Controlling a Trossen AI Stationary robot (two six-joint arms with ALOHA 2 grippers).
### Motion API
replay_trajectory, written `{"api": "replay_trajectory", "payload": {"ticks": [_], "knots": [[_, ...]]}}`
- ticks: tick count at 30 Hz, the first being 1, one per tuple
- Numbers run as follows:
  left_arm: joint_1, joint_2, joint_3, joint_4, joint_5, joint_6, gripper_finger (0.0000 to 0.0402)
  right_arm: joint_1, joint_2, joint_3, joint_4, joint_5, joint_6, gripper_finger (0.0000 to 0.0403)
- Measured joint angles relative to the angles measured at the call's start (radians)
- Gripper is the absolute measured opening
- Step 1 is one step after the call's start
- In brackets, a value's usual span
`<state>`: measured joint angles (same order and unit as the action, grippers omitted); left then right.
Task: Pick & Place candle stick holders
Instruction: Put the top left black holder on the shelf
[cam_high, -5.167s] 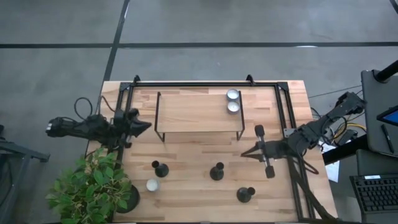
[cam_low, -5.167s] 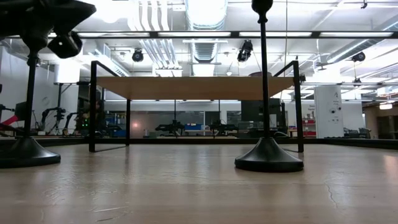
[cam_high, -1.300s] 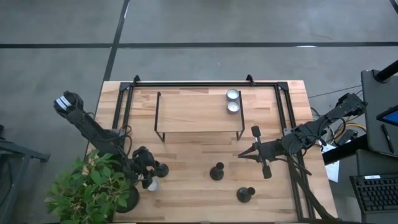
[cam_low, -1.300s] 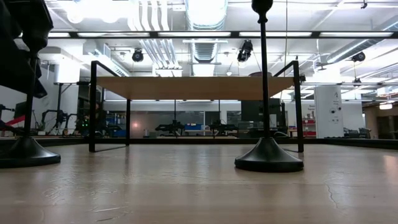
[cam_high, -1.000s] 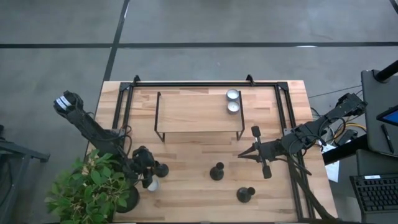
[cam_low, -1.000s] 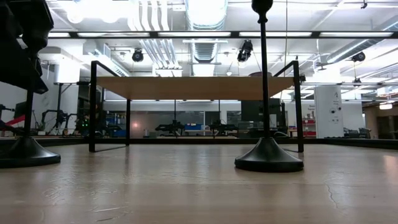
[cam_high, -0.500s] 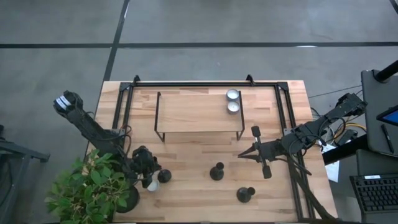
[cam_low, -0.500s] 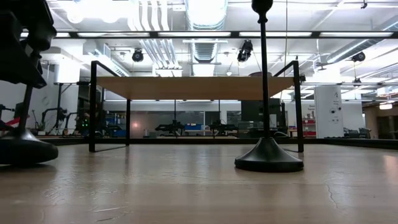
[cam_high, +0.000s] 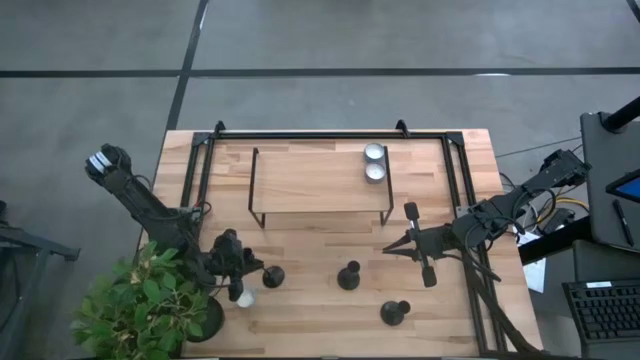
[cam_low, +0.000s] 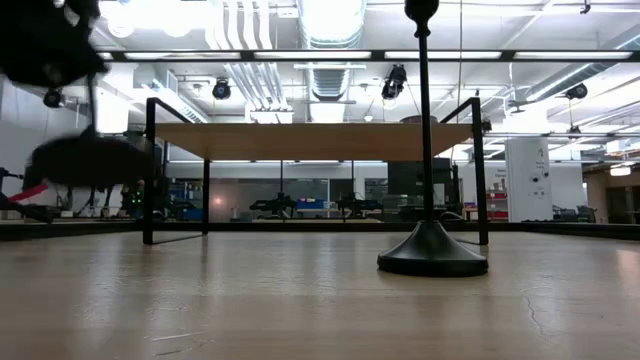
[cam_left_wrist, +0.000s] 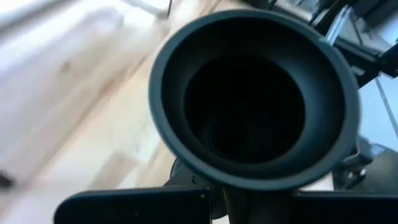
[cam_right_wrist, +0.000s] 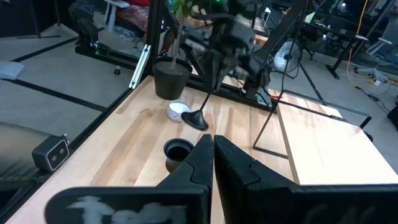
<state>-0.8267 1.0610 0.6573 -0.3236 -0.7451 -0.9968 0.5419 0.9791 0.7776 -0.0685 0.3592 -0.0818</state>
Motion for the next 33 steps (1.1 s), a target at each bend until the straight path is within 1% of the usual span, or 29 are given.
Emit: {"api": "replay_trajectory", "payload": {"ticks": [8,15,20,27,33], "knots": [[0.081,-0.001,0.142,-0.065,-0.013,0.216,0.0005,0.0,0.0,0.0,0.0,0.0,0.001,0.0008],[0.199,-0.001,0.24,-0.212,-0.015,0.293,0.0009,0.0,0.0,0.0,-0.001,0.0,0.001,0.0008],[0.295,-0.004,0.301,-0.245,-0.013,0.371,0.0007,0.0,0.0,0.0,-0.002,0.0,0.0,0.0008],[0.458,-0.005,0.398,-0.356,0.007,0.379,0.0012,0.001,0.0,0.0,-0.003,0.0,0.0,0.0008],[0.629,-0.005,0.464,-0.456,0.087,0.393,0.0009,0.001,0.0,0.0,-0.003,0.0,0.0,0.0008]]}}
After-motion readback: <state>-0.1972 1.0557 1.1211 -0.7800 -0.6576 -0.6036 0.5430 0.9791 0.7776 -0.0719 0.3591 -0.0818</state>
